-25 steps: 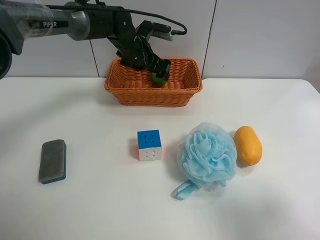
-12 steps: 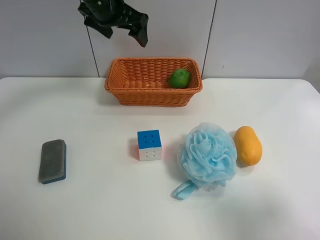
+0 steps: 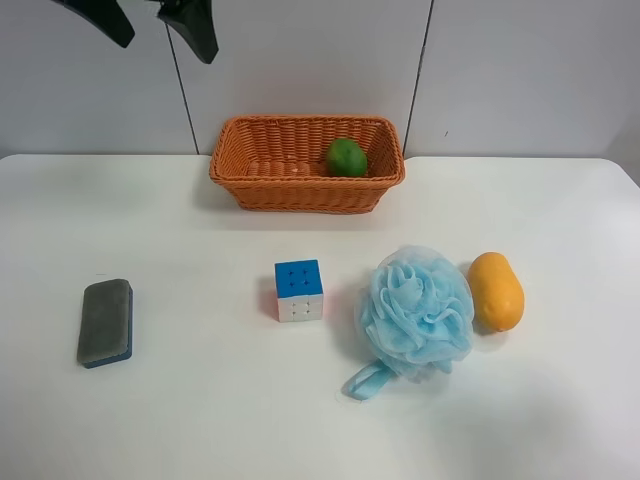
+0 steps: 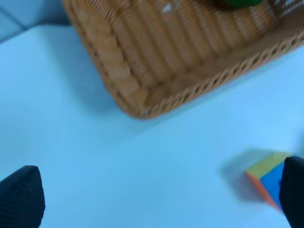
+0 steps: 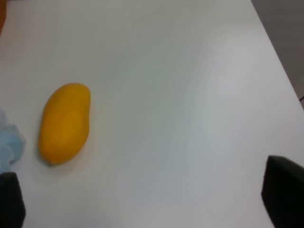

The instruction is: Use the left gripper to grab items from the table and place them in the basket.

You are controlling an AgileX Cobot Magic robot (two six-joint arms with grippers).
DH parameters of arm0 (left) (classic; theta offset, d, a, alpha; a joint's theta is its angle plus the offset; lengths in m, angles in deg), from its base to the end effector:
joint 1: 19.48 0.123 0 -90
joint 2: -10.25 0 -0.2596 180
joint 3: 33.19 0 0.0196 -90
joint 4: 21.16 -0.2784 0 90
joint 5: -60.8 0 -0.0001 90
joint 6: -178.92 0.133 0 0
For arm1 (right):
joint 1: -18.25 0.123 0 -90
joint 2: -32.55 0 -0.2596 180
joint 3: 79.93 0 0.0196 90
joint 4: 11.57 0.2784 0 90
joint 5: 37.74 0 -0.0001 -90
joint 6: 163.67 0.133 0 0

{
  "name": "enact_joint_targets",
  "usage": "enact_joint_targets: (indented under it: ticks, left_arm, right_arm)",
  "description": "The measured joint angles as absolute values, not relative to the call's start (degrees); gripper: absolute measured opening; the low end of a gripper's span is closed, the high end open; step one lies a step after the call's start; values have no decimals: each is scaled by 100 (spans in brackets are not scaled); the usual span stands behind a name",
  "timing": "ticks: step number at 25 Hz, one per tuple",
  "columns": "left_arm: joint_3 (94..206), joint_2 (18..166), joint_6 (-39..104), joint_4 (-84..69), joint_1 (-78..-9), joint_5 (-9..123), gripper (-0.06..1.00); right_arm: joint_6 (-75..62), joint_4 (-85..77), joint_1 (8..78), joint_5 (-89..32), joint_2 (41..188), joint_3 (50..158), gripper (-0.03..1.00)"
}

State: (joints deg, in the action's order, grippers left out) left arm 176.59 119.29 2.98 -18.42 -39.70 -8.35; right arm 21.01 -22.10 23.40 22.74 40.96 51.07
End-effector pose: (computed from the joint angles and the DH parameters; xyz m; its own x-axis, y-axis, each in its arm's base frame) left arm 0.3959 -0.1522 0.3263 -0.7782 0.3439 -0.5254 0.4097 0.9122 -0.0098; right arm 0.0852 -0.0136 0.2668 -0.4599 -0.0510 -0.8865 0.0475 0.9955 -0.0819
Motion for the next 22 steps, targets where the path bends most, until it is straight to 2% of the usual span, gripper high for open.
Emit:
enact_joint_targets:
  ticks: [15, 22]
  left_arm:
    - [13284, 8128, 298, -1856, -3815, -316, 99]
    - [12036, 6405, 220, -1863, -3815, -705, 99]
  right_arm:
    - [2101, -2210, 2340, 2274, 4096, 5107, 99]
    - [2101, -2210, 2340, 2274, 4096, 5107, 99]
